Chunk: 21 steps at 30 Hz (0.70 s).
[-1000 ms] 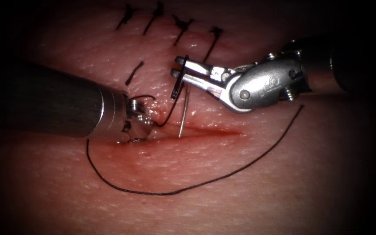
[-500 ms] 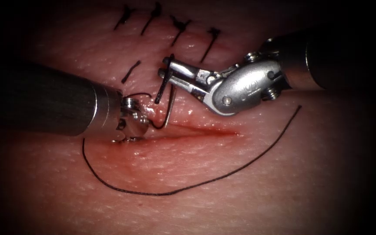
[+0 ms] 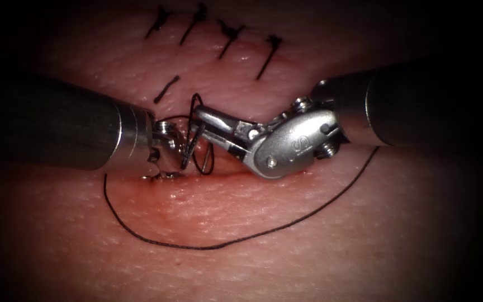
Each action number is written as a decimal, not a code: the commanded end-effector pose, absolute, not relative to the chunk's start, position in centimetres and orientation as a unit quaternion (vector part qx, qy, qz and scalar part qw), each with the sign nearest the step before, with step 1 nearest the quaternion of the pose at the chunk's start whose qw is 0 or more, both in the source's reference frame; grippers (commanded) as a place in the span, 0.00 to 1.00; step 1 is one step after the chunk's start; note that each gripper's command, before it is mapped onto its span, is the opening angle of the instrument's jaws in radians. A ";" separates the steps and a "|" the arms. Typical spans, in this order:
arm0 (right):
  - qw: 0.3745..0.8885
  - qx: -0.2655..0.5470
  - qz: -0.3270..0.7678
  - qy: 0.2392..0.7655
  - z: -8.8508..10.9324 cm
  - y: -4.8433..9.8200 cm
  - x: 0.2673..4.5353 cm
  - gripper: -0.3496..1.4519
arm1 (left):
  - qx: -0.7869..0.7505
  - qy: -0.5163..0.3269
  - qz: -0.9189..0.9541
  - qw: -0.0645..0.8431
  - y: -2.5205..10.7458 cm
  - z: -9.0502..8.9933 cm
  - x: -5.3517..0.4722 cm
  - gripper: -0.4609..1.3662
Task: Wound Closure
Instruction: Rotate the needle through the bottom half of the wound with the right gripper.
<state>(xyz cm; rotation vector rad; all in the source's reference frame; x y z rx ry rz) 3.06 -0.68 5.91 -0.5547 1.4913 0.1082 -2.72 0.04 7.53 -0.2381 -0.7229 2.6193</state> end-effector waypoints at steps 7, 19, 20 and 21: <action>0.699 -0.248 0.070 0.667 6.0 -0.7 3.05 0.00 | -0.098 -0.238 0.939 0.227 0.1 7.3 -2.70 0.44; 0.698 -0.246 0.073 0.668 6.0 -0.7 3.04 0.00 | -0.109 -0.229 0.939 0.234 0.3 6.9 -2.69 0.41; 0.696 -0.248 0.075 0.669 6.0 -0.7 3.03 0.00 | -0.109 -0.231 0.938 0.234 0.3 6.9 -2.68 0.39; 0.696 -0.246 0.077 0.670 6.0 -0.7 3.03 0.00 | -0.109 -0.232 0.938 0.234 0.3 6.8 -2.67 0.38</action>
